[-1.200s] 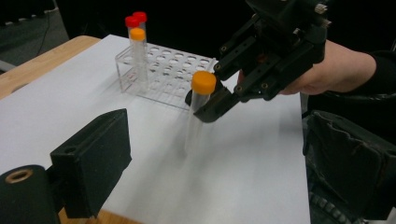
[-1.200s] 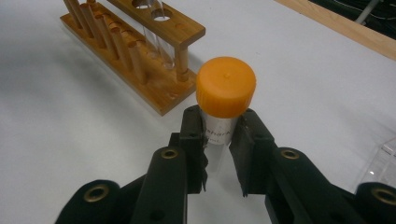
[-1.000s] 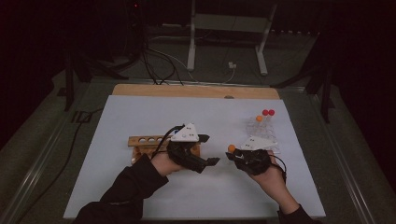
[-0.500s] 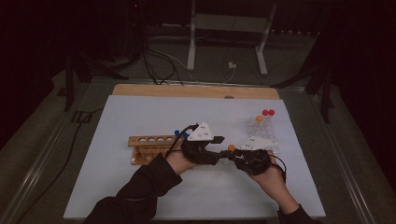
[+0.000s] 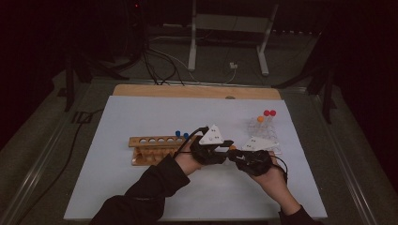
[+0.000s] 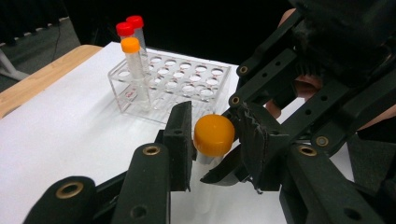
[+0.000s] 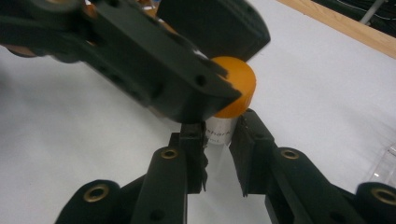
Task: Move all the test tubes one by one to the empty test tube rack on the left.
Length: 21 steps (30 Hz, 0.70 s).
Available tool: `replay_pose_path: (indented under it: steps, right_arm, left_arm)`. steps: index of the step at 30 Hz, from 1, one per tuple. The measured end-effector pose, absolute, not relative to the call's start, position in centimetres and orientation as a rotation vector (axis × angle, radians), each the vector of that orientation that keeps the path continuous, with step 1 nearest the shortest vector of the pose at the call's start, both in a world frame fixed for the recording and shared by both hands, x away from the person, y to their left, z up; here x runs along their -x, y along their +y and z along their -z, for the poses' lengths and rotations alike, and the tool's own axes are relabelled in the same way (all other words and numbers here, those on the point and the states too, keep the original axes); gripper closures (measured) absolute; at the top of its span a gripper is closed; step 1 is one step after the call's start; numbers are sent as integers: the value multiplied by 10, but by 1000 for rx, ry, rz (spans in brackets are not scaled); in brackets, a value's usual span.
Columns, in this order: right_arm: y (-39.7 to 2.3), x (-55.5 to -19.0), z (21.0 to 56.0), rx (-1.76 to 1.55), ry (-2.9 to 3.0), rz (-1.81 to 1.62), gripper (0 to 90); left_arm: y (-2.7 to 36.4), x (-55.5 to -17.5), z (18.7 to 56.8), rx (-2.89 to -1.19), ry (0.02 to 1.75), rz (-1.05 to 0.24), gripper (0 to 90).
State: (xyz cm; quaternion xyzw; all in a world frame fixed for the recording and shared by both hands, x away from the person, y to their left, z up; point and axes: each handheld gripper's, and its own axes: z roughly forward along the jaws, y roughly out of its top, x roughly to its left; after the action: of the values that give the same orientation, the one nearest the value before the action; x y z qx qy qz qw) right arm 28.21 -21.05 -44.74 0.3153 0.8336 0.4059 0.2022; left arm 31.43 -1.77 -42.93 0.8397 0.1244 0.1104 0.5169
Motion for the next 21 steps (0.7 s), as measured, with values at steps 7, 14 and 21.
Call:
replay_pose_path:
  steps: [7,14,21]
  right_arm:
    - [-210,-282,448,-875,2327,-1132,747]
    - [-209,-281,448,-863,2322,-1139,700]
    - [-209,-283,451,-865,2347,-1166,475]
  left_arm:
    - [-17,-315,430,-2025,288,-272,707]
    - [-16,-314,427,-2032,287,-276,709]
    - [-4,-314,415,-2000,306,-308,709]
